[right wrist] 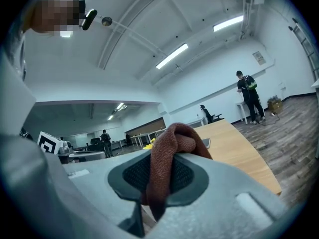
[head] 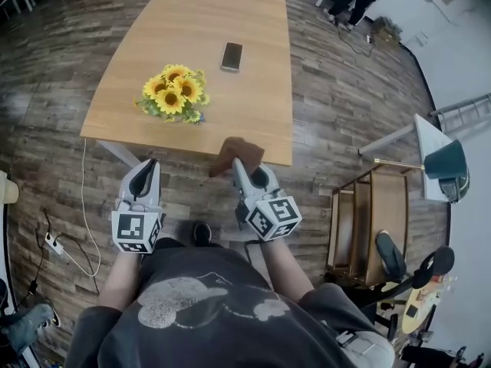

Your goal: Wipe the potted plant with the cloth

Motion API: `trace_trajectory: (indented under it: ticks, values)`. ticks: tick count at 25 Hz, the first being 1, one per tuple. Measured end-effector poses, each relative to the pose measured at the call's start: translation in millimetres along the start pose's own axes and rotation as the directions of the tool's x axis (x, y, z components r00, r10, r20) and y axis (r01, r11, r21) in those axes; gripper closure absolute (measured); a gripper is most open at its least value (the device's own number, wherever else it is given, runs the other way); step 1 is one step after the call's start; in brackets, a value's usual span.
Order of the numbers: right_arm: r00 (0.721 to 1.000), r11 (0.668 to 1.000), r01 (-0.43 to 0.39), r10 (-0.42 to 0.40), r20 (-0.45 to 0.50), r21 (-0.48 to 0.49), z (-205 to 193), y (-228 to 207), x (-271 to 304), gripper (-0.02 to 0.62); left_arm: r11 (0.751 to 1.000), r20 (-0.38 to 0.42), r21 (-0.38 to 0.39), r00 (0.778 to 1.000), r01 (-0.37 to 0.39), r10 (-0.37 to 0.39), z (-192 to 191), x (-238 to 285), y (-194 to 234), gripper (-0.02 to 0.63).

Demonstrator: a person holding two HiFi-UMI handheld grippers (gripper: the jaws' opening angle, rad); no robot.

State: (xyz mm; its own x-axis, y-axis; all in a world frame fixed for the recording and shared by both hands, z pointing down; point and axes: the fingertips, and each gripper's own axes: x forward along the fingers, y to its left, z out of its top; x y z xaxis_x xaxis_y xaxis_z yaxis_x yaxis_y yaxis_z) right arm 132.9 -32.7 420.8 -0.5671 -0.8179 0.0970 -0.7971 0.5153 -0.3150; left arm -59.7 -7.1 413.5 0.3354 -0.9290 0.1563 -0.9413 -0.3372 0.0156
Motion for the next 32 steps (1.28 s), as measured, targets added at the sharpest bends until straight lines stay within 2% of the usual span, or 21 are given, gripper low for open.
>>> trace_trajectory:
  ticks: [5, 9, 11, 14, 19, 23, 27, 31, 32]
  values:
    - [1.000, 1.000, -0.006, 0.006, -0.007, 0.012, 3, -11, 17, 0.543, 1.000, -0.025, 0.022, 1.000, -0.003, 0.003, -5, 19, 5, 0.555]
    - [1.000, 1.000, 0.014, -0.014, -0.021, 0.022, -1, -16, 31, 0.543, 0.999, -0.053, 0.027, 0.998, 0.018, -0.017, -16, 37, 17, 0.514]
    - [0.999, 0.999, 0.033, -0.032, -0.026, 0.022, -1, -20, 36, 0.543, 0.999, -0.065, 0.019, 0.998, 0.028, -0.027, -23, 47, 23, 0.495]
    - [0.997, 0.997, 0.077, -0.076, -0.026, 0.021, 1, -30, 46, 0.543, 0.998, -0.091, 0.017, 0.994, 0.059, -0.057, -35, 64, 28, 0.429]
    - [0.989, 0.989, 0.145, -0.145, 0.003, 0.011, 19, -50, 65, 0.543, 0.992, -0.127, 0.064, 0.987, 0.106, -0.097, -59, 91, 45, 0.379]
    - [0.982, 0.983, 0.186, -0.186, 0.018, 0.006, 29, -62, 82, 0.543, 0.985, -0.165, 0.079, 0.976, 0.154, -0.140, -79, 110, 51, 0.302]
    - [0.979, 0.979, 0.206, -0.206, -0.002, 0.003, 23, -61, 98, 0.543, 0.978, -0.205, 0.044, 0.960, 0.206, -0.193, -106, 126, 54, 0.210]
    - [0.974, 0.975, 0.223, -0.223, -0.034, -0.008, 16, -58, 108, 0.543, 0.979, -0.201, 0.064, 0.963, 0.194, -0.177, -116, 149, 66, 0.071]
    - [0.972, 0.973, 0.230, -0.230, -0.037, -0.009, 15, -59, 110, 0.543, 0.978, -0.195, 0.070, 0.964, 0.196, -0.179, -116, 155, 68, 0.069]
